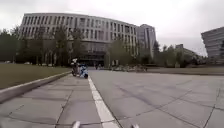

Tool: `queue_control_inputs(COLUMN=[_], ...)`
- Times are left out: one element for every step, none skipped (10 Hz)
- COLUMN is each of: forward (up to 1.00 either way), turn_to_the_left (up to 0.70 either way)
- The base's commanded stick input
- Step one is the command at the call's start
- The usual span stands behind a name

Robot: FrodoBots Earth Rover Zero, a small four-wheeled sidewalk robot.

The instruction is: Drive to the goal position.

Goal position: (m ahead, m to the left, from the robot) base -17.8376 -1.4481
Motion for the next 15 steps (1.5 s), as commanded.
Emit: queue_control_inputs(forward=[0.7,0.7,0.7,0.7,0.7,0.7,0.7,0.7,0.7,0.7,0.7,0.7,0.7,0.7,0.7], turn_to_the_left=[0.0,0.0,0.0,0.0,0.0,0.0,-0.01,-0.02,-0.02,-0.33,-0.34,-0.34,-0.34,-0.34,-0.34])
